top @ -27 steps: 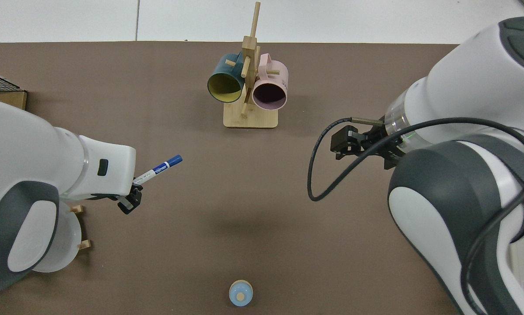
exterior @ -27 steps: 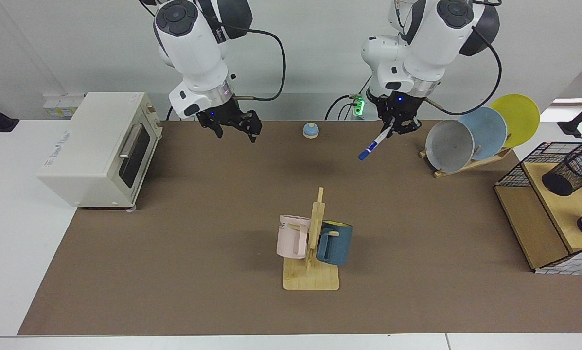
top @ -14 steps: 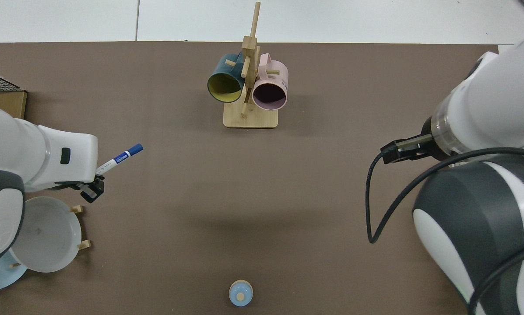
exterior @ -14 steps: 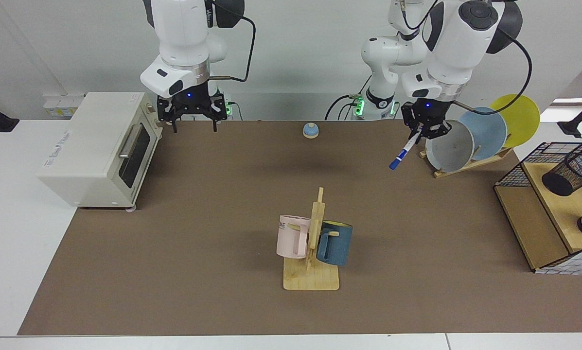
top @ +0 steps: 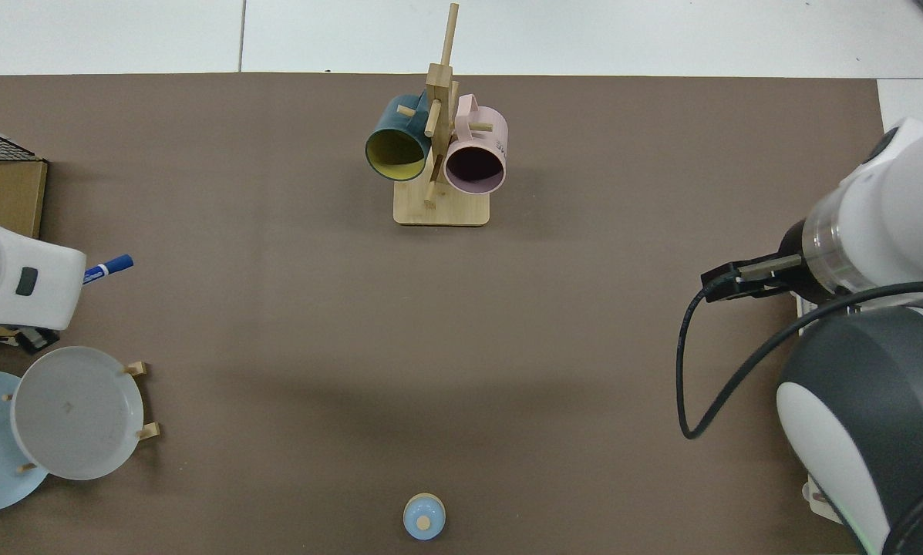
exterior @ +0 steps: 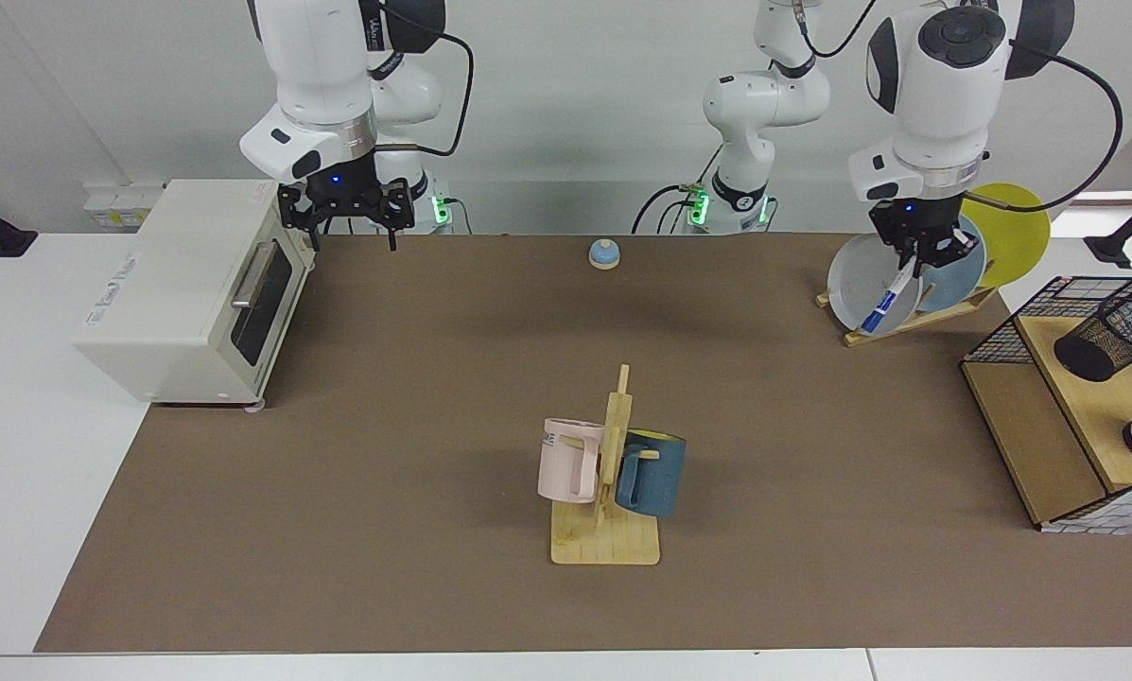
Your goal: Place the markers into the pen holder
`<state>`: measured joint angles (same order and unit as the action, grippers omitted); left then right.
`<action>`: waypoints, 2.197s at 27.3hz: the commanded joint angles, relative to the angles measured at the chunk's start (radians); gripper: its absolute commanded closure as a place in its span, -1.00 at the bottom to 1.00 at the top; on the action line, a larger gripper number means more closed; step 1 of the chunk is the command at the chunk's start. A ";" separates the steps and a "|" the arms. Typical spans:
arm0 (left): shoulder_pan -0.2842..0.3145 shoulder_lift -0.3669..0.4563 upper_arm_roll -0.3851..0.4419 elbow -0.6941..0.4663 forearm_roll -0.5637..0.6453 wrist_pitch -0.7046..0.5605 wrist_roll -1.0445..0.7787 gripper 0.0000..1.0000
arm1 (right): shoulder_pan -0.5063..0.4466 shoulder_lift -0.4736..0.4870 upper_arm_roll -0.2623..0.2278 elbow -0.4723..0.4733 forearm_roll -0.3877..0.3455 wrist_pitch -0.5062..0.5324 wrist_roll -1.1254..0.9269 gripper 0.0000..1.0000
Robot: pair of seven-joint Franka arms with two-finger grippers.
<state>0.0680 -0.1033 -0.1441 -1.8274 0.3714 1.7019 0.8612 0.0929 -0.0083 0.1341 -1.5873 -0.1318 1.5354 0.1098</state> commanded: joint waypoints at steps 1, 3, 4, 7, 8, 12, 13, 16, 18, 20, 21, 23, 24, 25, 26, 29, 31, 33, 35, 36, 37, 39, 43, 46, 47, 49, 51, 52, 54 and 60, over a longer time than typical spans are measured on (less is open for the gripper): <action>0.039 -0.012 -0.006 -0.013 0.130 0.018 0.133 1.00 | -0.032 -0.025 0.012 -0.033 0.037 0.051 0.010 -1.00; 0.042 -0.012 -0.006 -0.013 0.187 0.022 0.174 1.00 | -0.039 -0.018 0.012 -0.013 0.063 0.040 0.010 -1.00; 0.049 -0.012 -0.005 -0.013 0.219 0.025 0.203 1.00 | -0.054 -0.018 0.012 -0.010 0.092 0.035 0.016 -1.00; 0.093 -0.007 -0.005 -0.013 0.293 0.060 0.278 1.00 | -0.085 -0.018 0.012 -0.007 0.162 0.034 0.059 -1.00; 0.102 -0.007 -0.003 -0.013 0.314 0.082 0.310 1.00 | -0.087 -0.018 0.010 -0.007 0.167 0.034 0.063 -1.00; 0.151 0.005 0.001 -0.010 0.383 0.166 0.423 1.00 | -0.090 -0.021 0.010 -0.008 0.159 0.031 0.062 -1.00; 0.165 0.010 0.001 -0.006 0.394 0.182 0.444 1.00 | -0.090 -0.022 0.010 -0.010 0.161 0.031 0.060 -1.00; 0.191 0.037 0.001 0.028 0.426 0.212 0.508 1.00 | -0.091 -0.021 0.010 -0.010 0.166 0.029 0.060 -1.00; 0.200 0.062 0.001 0.062 0.451 0.225 0.556 1.00 | -0.091 -0.021 0.010 -0.010 0.167 0.029 0.060 -1.00; 0.210 0.086 0.001 0.098 0.472 0.231 0.597 1.00 | -0.091 -0.021 0.010 -0.010 0.167 0.031 0.062 -1.00; 0.214 0.100 0.001 0.121 0.483 0.234 0.625 1.00 | -0.091 -0.021 0.012 -0.010 0.167 0.031 0.064 -1.00; 0.220 0.128 0.001 0.163 0.509 0.257 0.695 1.00 | -0.091 -0.021 0.010 -0.010 0.167 0.031 0.065 -1.00; 0.223 0.135 0.001 0.175 0.521 0.277 0.728 1.00 | -0.093 -0.021 0.010 -0.010 0.167 0.031 0.065 -1.00; 0.231 0.142 0.001 0.178 0.534 0.300 0.752 1.00 | -0.094 -0.021 0.010 -0.010 0.167 0.032 0.065 -1.00; 0.243 0.143 0.001 0.178 0.544 0.327 0.775 1.00 | -0.094 -0.021 0.010 -0.010 0.167 0.031 0.065 -1.00; 0.266 0.155 0.001 0.178 0.558 0.396 0.821 1.00 | -0.101 -0.021 0.012 -0.010 0.167 0.031 0.065 -1.00; 0.282 0.169 0.001 0.178 0.563 0.432 0.855 1.00 | -0.102 -0.021 0.010 -0.010 0.167 0.031 0.065 -1.00; 0.300 0.180 0.001 0.180 0.570 0.465 0.894 1.00 | -0.105 -0.021 0.010 -0.010 0.167 0.031 0.065 -1.00; 0.322 0.188 0.001 0.180 0.572 0.502 0.941 1.00 | -0.110 -0.021 0.010 -0.010 0.167 0.032 0.065 -1.00; 0.329 0.189 0.001 0.180 0.570 0.515 0.963 1.00 | -0.113 -0.021 0.010 -0.010 0.167 0.032 0.065 -1.00; 0.340 0.192 0.001 0.180 0.570 0.522 0.982 1.00 | -0.117 -0.021 0.010 -0.010 0.167 0.031 0.065 -1.00; 0.352 0.194 0.000 0.178 0.569 0.528 1.007 1.00 | -0.119 -0.021 0.010 -0.010 0.166 0.032 0.065 -1.00; 0.354 0.206 0.001 0.175 0.578 0.539 1.079 1.00 | -0.124 -0.019 0.010 -0.010 0.167 0.032 0.065 -1.00; 0.357 0.208 0.001 0.174 0.581 0.545 1.112 1.00 | -0.127 -0.021 0.010 -0.011 0.167 0.032 0.065 -1.00; 0.360 0.208 0.001 0.171 0.581 0.545 1.113 1.00 | -0.128 -0.021 0.010 -0.011 0.166 0.031 0.065 -1.00; 0.363 0.208 0.001 0.165 0.583 0.550 1.119 1.00 | -0.128 -0.019 0.010 -0.010 0.166 0.032 0.065 -1.00; 0.366 0.208 0.001 0.151 0.583 0.568 1.119 1.00 | -0.128 -0.019 0.010 -0.010 0.167 0.032 0.065 -1.00; 0.375 0.208 0.001 0.145 0.586 0.581 1.119 1.00 | -0.128 -0.019 0.010 -0.010 0.167 0.032 0.065 -1.00; 0.397 0.208 0.001 0.134 0.587 0.610 1.119 1.00 | -0.128 -0.019 0.010 -0.011 0.167 0.031 0.065 -1.00; 0.423 0.211 0.001 0.105 0.587 0.654 1.110 1.00 | -0.128 -0.019 0.010 -0.011 0.167 0.032 0.065 -1.00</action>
<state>0.4541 0.1092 -0.1327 -1.6897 0.9406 2.3030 1.9716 -0.0168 -0.0169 0.1330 -1.5868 0.0156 1.5561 0.1638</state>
